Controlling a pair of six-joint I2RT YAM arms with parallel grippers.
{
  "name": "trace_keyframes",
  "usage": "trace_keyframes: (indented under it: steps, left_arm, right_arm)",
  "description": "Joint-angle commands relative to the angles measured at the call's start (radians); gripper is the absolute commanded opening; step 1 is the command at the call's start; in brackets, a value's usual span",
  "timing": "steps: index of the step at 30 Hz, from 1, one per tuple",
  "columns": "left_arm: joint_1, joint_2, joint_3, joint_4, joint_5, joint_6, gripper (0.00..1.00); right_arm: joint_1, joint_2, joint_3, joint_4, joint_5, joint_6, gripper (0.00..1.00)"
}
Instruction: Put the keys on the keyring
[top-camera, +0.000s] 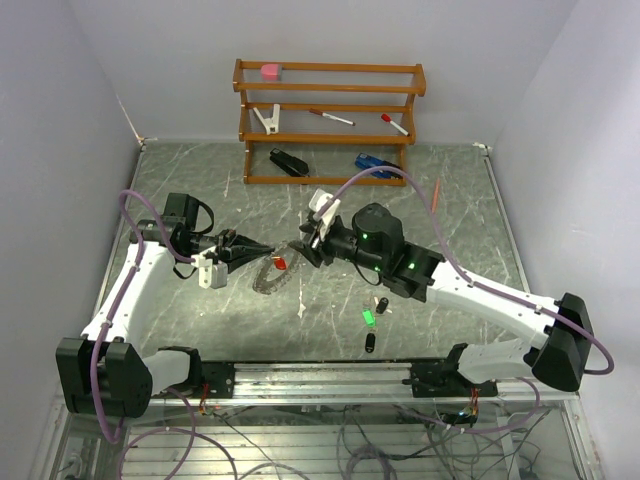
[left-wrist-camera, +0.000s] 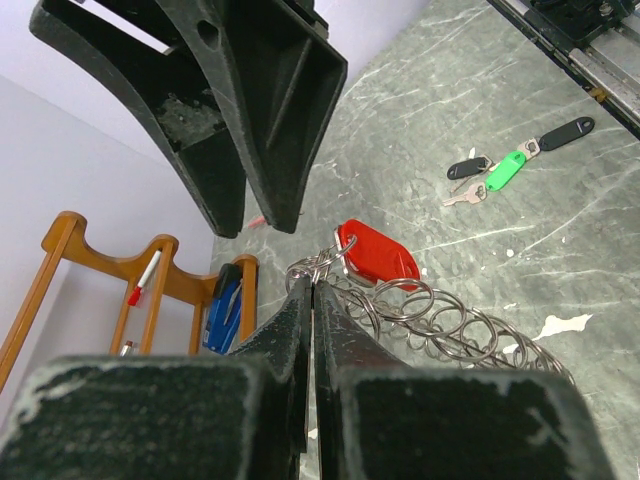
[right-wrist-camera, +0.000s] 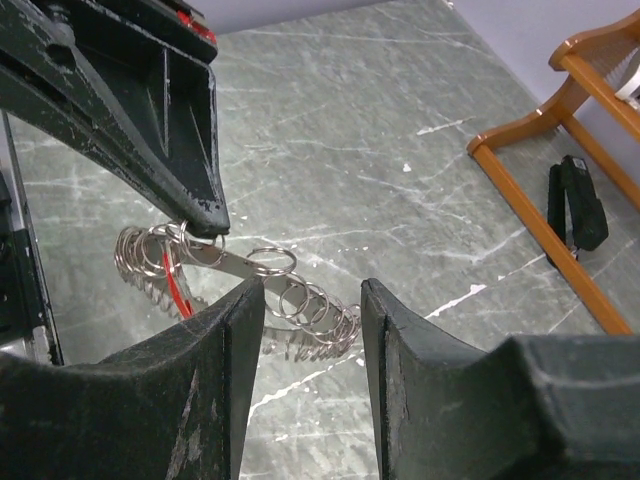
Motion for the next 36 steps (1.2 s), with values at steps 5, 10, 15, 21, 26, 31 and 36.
trace_keyframes:
  steps: [5,10,15,21,26,31,36]
  left_arm:
    - [-0.002,-0.010,0.033,-0.009,0.077,0.647,0.07]
    - [-0.002,-0.010,0.033,-0.008,0.076,0.647,0.07]
    - [-0.002,-0.010,0.033,-0.009,0.077,0.647,0.07]
    - [-0.002,-0.008,0.033,-0.010,0.076,0.647,0.07]
    - [-0.002,-0.010,0.031,-0.014,0.077,0.647,0.07]
    - [-0.002,-0.011,0.030,-0.011,0.076,0.647,0.07]
    - [-0.002,-0.011,0.029,-0.014,0.076,0.647,0.07]
  right_arm:
    - [0.040,0.012,-0.030,0.048,0.033,-0.016,0.43]
    - [0.059,0.033,-0.014,0.050,0.037,-0.026,0.43]
    - [0.081,0.040,-0.013,0.055,0.053,-0.029,0.43]
    - [0.105,0.053,-0.006,0.072,0.080,-0.037,0.43]
    - [0.123,0.073,0.016,0.066,0.099,-0.059,0.42]
    - [0.137,0.076,0.023,0.071,0.124,-0.076,0.42]
    - [0.140,0.075,0.034,0.076,0.138,-0.087,0.41]
